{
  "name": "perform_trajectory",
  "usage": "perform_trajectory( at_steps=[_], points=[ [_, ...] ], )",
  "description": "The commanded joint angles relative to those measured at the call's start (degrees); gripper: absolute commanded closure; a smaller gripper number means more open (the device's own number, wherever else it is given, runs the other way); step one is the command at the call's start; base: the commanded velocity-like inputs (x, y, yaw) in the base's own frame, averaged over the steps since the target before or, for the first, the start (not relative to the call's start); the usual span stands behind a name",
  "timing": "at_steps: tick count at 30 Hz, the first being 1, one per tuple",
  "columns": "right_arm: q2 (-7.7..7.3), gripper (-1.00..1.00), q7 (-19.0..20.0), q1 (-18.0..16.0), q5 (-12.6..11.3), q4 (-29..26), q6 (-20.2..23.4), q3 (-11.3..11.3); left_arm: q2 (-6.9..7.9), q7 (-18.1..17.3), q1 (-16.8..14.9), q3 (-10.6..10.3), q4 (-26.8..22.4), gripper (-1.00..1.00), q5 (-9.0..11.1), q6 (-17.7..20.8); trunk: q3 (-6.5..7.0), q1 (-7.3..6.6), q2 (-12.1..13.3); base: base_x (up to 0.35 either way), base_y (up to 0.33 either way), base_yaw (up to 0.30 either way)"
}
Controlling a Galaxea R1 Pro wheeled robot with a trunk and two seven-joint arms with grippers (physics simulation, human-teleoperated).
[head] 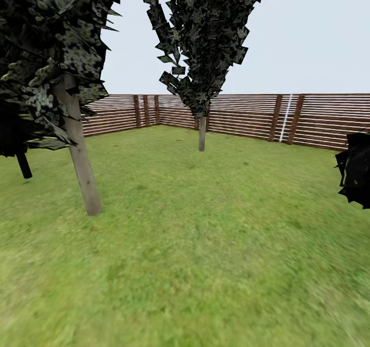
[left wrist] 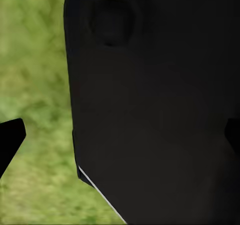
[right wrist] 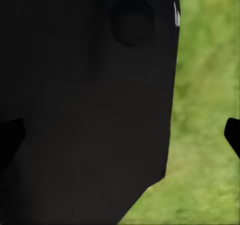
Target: Take the three Easter eggs out of the wicker basket on the lawn in the garden, then place them on the lawn next to a single tree (choose any tree) so that all three eggs are next to the same tree and none are left in the basket.
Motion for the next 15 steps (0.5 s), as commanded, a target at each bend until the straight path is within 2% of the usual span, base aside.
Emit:
perform_trajectory(
  at_steps=[1, 6, 12, 15],
  points=[
    [-0.33, -1.0, 0.33, -0.34, 0.17, 0.33, -0.2, -0.17, 0.33, 0.04, 0.33, -0.14, 0.33, -1.0, 0.02, -0.2, -0.03, 0.0, -0.02, 0.0, 0.0, 0.0],
    [-1.94, -1.0, 0.41, -1.97, -0.15, 0.66, 0.3, -0.41, 1.94, 0.02, 1.97, 0.05, 0.46, -1.0, 0.08, -0.29, -0.03, 0.0, -0.02, 0.0, 0.0, 0.0],
    [-3.74, -1.0, 0.78, -3.94, 0.3, -0.6, 0.11, -0.01, 2.27, 0.06, 2.45, 0.21, -1.45, -1.0, 0.32, -0.52, -0.03, 0.0, -0.02, 0.0, 0.0, 0.0],
    [-2.79, -1.0, 0.88, -4.93, 0.47, -1.58, 0.1, 0.42, 2.42, 0.08, 2.45, 0.25, -2.41, -1.0, 0.89, -0.53, -0.03, 0.0, -0.02, 0.0, 0.0, 0.0]
  ],
)
